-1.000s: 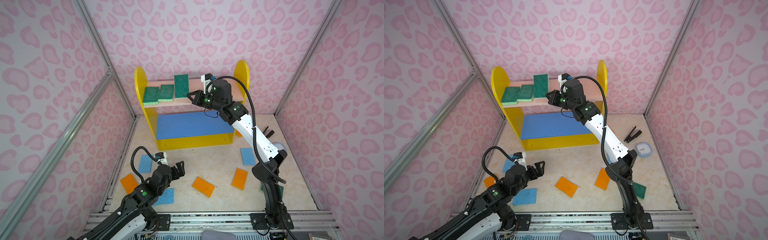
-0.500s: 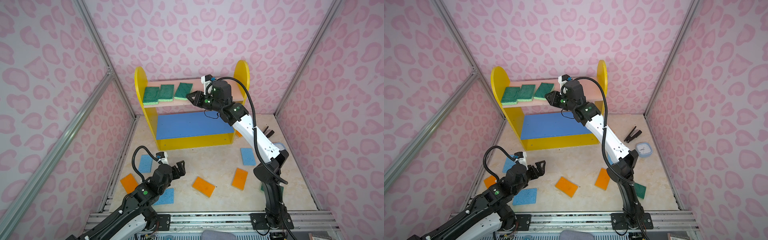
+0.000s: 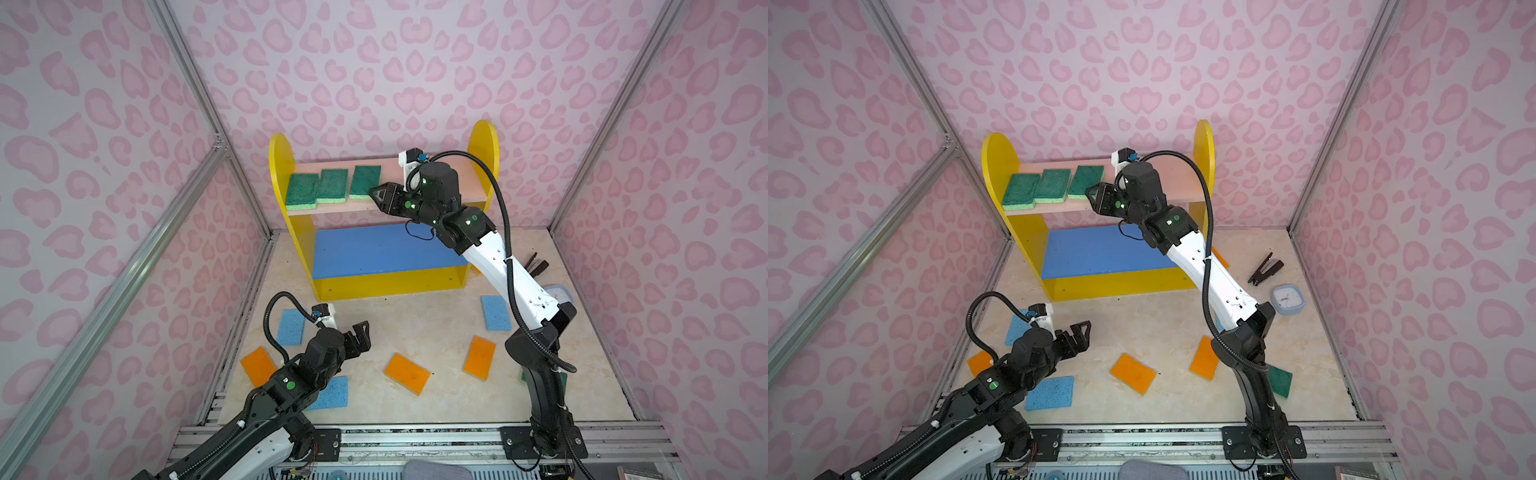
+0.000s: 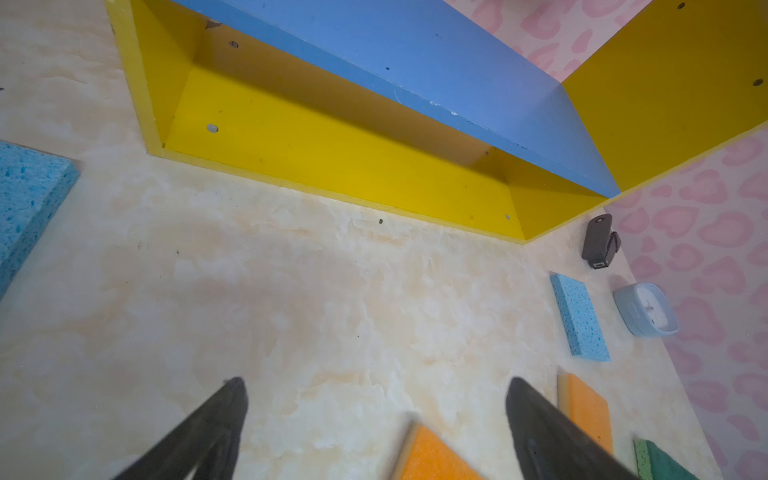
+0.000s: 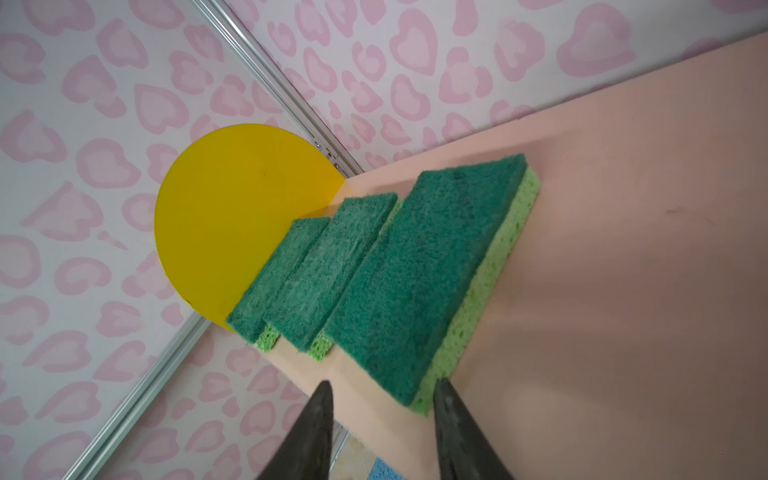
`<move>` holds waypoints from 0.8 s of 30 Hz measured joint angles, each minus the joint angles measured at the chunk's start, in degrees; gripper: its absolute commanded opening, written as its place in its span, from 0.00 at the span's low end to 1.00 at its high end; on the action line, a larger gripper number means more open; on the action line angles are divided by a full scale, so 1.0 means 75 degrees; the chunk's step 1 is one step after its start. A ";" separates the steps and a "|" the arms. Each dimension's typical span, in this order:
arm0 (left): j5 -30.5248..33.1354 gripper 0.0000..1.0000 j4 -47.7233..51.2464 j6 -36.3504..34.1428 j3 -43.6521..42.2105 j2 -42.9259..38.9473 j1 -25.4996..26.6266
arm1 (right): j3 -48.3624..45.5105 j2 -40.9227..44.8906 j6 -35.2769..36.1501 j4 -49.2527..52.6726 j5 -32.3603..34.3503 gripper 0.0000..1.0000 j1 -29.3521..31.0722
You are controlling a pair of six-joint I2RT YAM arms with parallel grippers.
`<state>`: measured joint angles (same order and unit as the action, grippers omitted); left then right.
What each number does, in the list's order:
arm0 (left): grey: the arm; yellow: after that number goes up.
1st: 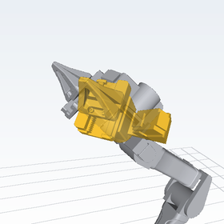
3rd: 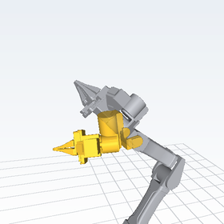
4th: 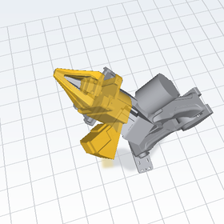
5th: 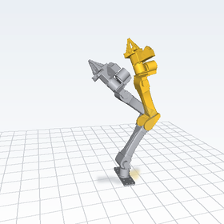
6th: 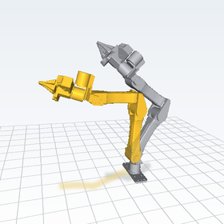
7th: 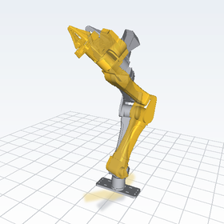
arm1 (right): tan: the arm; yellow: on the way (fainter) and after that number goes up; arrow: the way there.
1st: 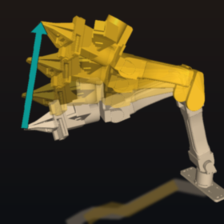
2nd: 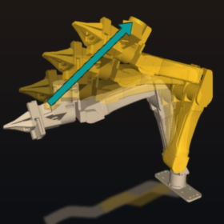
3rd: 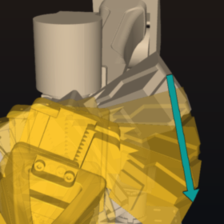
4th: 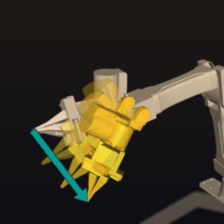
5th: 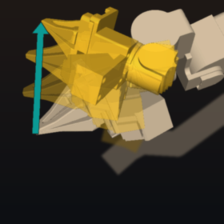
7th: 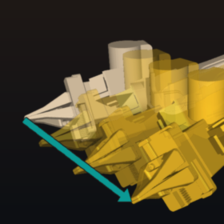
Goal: Place and organize the cleaning sponges onto the shelf
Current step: 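Open the right gripper and push the sponge against the others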
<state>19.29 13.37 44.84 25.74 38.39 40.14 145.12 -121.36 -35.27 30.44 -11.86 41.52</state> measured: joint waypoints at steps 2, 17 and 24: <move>0.0000 0.98 0.0000 0.0000 0.0000 0.0000 0.0000 | 0.0219 -0.0026 0.0219 0.0184 0.0245 0.50 0.0137; 0.0003 0.98 0.0038 -0.0003 0.0000 -0.0178 0.0000 | 0.1075 -0.0662 0.1075 0.0466 0.1781 0.46 0.0434; 0.0009 0.98 0.0070 -0.0006 -0.0085 -0.0428 -0.0017 | 0.1218 -0.0828 0.1466 0.0431 0.2361 0.42 0.0574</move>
<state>19.35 13.89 44.80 25.10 35.18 40.01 154.26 -127.57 -24.27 33.67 5.85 45.82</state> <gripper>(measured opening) 0.981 0.423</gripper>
